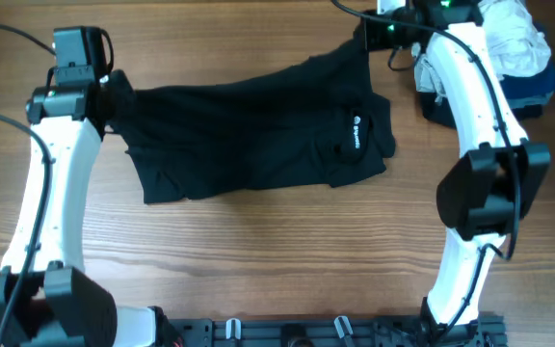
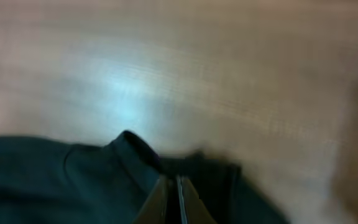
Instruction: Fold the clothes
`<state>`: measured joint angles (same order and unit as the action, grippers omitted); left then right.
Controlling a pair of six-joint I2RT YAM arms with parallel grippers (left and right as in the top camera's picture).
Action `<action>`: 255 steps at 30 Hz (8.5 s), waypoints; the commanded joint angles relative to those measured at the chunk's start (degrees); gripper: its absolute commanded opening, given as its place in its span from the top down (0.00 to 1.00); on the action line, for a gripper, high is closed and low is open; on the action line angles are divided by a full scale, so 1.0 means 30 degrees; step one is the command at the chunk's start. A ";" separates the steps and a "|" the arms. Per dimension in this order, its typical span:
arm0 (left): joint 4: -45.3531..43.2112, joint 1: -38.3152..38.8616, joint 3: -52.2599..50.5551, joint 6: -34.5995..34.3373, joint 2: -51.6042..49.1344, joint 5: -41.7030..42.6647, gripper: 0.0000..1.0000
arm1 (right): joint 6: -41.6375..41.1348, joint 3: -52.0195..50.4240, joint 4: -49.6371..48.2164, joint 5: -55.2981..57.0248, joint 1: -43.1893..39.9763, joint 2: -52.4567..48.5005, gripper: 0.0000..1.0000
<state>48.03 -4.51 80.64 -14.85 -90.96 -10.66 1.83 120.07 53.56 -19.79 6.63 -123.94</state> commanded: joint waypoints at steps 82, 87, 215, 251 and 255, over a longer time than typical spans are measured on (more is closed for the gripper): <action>-0.3439 -0.0423 -0.5209 0.2994 -0.1035 0.3096 0.96 | -0.1654 -0.6390 0.2943 0.0590 -0.0517 0.1421 0.28; -0.3942 0.2229 -0.5209 0.1020 -0.1078 0.4131 0.96 | -0.1661 -0.6404 0.2958 0.0590 -0.0459 0.1421 0.28; 0.2812 -0.1996 0.1814 0.5960 -0.2368 0.8896 0.00 | -0.6127 -0.9143 0.0189 0.2863 0.6958 0.5785 0.01; 0.2120 -0.3126 0.1814 0.5078 -0.2368 0.6528 0.00 | -0.1603 -1.3238 -1.1701 -0.0415 0.9092 0.0605 0.92; 0.2127 -0.3126 0.1814 0.5078 -0.2433 0.6528 0.00 | -0.1049 -1.3245 -1.2437 -0.0328 0.9092 -0.0299 0.92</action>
<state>54.57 -13.74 86.41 0.97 -97.73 9.21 -5.37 80.66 17.15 -21.19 33.71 -120.60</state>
